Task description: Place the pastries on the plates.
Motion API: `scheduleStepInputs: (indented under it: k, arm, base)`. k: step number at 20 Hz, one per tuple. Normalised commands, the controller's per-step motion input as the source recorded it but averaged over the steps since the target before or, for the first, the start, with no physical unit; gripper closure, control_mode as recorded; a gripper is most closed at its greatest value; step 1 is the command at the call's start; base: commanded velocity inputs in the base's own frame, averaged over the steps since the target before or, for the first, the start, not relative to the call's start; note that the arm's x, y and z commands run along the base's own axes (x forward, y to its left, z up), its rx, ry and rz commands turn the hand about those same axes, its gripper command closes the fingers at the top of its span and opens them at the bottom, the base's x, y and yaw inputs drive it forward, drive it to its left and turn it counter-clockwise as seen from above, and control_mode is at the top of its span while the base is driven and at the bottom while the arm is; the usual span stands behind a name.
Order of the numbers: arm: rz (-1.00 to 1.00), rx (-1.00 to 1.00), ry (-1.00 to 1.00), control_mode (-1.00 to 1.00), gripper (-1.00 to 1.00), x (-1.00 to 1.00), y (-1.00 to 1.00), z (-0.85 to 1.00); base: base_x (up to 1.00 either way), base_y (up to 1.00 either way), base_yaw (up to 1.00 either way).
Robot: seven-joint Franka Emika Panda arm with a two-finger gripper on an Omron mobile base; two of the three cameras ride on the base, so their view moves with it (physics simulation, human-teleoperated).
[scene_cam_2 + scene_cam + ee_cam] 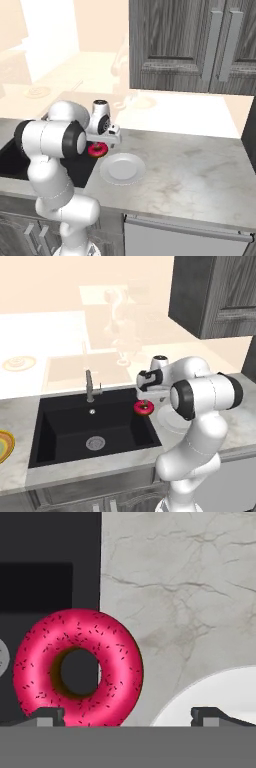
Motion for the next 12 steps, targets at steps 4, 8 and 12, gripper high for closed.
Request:
scheduleStepInputs:
  k: [4, 8, 12]
  arm:
    - [0.0, 0.0, 0.0, -1.0, -1.0, 0.16, 0.0, -0.15]
    - [0.0, 0.0, 0.0, -1.0, -1.0, 0.0, 0.0, -0.14]
    - [0.0, 0.0, 0.0, -1.0, -1.0, 0.0, 0.0, -0.15]
  base:
    - [0.0, 0.0, 0.0]
    - [0.0, 0.0, 0.0]
    - [0.0, 0.0, 0.0]
